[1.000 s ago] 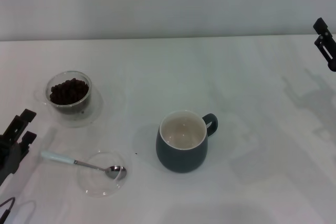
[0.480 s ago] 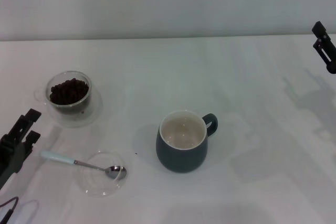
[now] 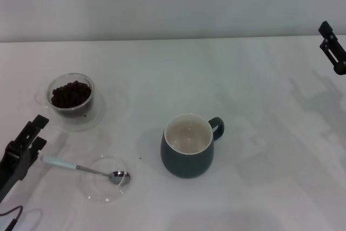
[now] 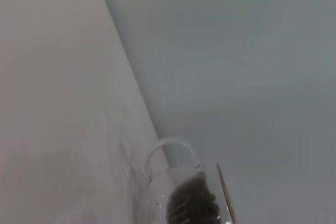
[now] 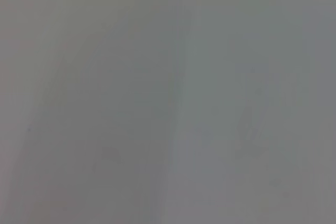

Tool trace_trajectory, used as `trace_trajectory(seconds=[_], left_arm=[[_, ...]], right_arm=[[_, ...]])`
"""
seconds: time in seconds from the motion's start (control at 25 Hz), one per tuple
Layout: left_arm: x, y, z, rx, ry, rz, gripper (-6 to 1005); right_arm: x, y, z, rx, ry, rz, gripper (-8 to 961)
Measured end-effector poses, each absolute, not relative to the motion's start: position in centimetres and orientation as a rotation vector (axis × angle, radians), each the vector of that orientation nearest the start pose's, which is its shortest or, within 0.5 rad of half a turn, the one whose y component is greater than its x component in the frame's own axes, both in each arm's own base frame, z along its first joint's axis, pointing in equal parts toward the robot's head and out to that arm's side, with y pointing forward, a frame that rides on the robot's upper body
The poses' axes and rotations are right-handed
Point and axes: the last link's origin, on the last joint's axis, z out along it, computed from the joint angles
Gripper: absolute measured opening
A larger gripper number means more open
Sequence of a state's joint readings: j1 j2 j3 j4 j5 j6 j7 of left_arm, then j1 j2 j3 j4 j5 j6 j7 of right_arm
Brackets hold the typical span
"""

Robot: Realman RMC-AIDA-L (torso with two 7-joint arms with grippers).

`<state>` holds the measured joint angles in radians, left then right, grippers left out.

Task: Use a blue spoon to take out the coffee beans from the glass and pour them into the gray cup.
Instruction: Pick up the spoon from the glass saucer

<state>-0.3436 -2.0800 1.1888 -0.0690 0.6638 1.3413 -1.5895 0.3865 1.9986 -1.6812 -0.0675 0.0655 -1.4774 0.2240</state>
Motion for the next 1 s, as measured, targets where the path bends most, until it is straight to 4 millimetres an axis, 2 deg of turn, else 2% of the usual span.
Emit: trace_trajectory(seconds=[0.32, 1.0], left_arm=[[-35.2, 25.2, -4.7, 1.903, 2.417, 1.849, 860], [-35.4, 24.3, -5.3, 1.903, 2.430, 1.804, 862]], right_arm=[[33.5, 30.4, 3.8, -1.666, 0.240, 0.784, 680], [34.0, 29.9, 3.5, -1.676, 0.261, 0.763, 680]])
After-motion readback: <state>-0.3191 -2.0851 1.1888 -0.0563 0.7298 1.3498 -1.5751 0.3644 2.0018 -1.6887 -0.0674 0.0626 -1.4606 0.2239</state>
